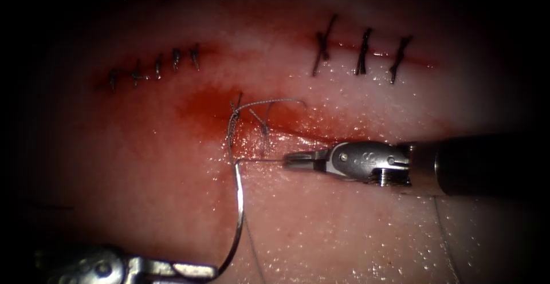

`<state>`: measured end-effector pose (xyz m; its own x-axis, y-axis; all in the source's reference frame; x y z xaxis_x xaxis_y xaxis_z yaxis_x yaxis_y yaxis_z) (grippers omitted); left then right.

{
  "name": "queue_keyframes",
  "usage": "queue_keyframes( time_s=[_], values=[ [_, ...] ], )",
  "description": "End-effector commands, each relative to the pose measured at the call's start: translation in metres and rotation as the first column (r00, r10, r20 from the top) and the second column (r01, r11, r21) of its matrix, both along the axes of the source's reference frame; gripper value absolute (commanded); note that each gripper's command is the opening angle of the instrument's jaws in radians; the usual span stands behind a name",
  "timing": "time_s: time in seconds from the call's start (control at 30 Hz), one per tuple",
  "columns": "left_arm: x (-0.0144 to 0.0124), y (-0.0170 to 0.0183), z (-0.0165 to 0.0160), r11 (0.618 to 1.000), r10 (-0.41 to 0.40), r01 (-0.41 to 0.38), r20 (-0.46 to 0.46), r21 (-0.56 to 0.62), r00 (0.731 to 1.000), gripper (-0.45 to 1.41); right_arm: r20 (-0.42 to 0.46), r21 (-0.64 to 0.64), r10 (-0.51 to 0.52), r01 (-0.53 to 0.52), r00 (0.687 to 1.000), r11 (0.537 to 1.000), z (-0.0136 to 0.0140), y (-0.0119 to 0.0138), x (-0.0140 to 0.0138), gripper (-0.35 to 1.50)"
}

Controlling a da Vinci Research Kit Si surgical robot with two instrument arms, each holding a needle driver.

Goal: Wound Closure

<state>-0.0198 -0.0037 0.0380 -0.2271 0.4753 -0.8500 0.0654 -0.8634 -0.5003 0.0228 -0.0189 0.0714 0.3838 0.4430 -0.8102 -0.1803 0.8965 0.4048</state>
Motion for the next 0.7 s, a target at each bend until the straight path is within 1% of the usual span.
queue_keyframes(
  time_s=[0.03,0.07,0.1,0.13,0.17,0.2,0.3,0.37,0.4,0.5,0.57,0.63,0.7],
  values=[
    [-0.0004,-0.0005,0.0005,1.000,-0.003,0.003,-0.005,-0.011,1.000,-0.45,0.009,0.024,0.029,-0.029,1.000,0.999,0.0001,-0.0008,0.0007,-0.35],
    [-0.0004,-0.0004,0.0005,1.000,-0.009,0.009,-0.005,-0.021,1.000,-0.45,0.017,0.048,0.049,-0.050,0.999,0.998,-0.0001,-0.0008,0.0006,-0.35],
    [-0.0003,-0.0002,0.0006,0.999,-0.018,0.018,-0.004,-0.030,1.000,-0.45,0.044,0.147,0.114,-0.119,0.993,0.982,-0.0004,-0.0008,0.0005,-0.35],
    [-0.0002,-0.0001,0.0006,0.999,-0.027,0.027,0.003,-0.034,1.000,-0.45,0.075,0.233,0.169,-0.182,0.983,0.955,-0.0007,-0.0010,0.0003,-0.35],
    [-0.0001,0.0000,0.0007,0.999,-0.036,0.036,0.004,-0.039,0.999,-0.45,0.102,0.256,0.194,-0.214,0.976,0.942,-0.0011,-0.0011,0.0002,-0.35],
    [0.0002,0.0000,0.0008,0.998,-0.053,0.053,-0.002,-0.041,0.999,-0.45,0.120,0.263,0.189,-0.215,0.975,0.941,-0.0016,-0.0013,0.0002,-0.35],
    [0.0011,-0.0002,0.0015,0.995,-0.082,0.080,-0.050,-0.054,0.995,-0.45,0.114,0.302,0.159,-0.187,0.981,0.935,-0.0033,-0.0021,0.0003,-0.35],
    [0.0017,-0.0006,0.0023,0.994,-0.095,0.091,-0.076,-0.062,0.993,-0.45,0.102,0.339,0.099,-0.129,0.990,0.932,-0.0049,-0.0029,0.0007,-0.35],
    [0.0021,-0.0008,0.0027,0.993,-0.103,0.097,-0.085,-0.065,0.991,-0.45,0.106,0.348,0.084,-0.116,0.991,0.930,-0.0057,-0.0032,0.0009,-0.35],
    [0.0032,-0.0012,0.0044,0.993,-0.100,0.088,-0.165,-0.082,0.981,-0.45,0.132,0.374,0.030,-0.077,0.991,0.924,-0.0081,-0.0046,0.0015,-0.35],
    [0.0040,-0.0007,0.0056,0.985,-0.137,0.104,-0.257,-0.138,0.957,-0.45,0.110,0.392,-0.003,-0.041,0.994,0.919,-0.0100,-0.0054,0.0021,-0.35],
    [0.0048,0.0001,0.0066,0.979,-0.161,0.108,-0.328,-0.175,0.931,-0.45,0.090,0.417,-0.036,-0.005,0.995,0.909,-0.0120,-0.0061,0.0030,-0.35],
    [0.0055,0.0006,0.0074,0.983,-0.135,0.081,-0.343,-0.167,0.930,-0.45,0.076,0.432,-0.054,0.016,0.996,0.902,-0.0137,-0.0067,0.0040,-0.35]
  ],
)
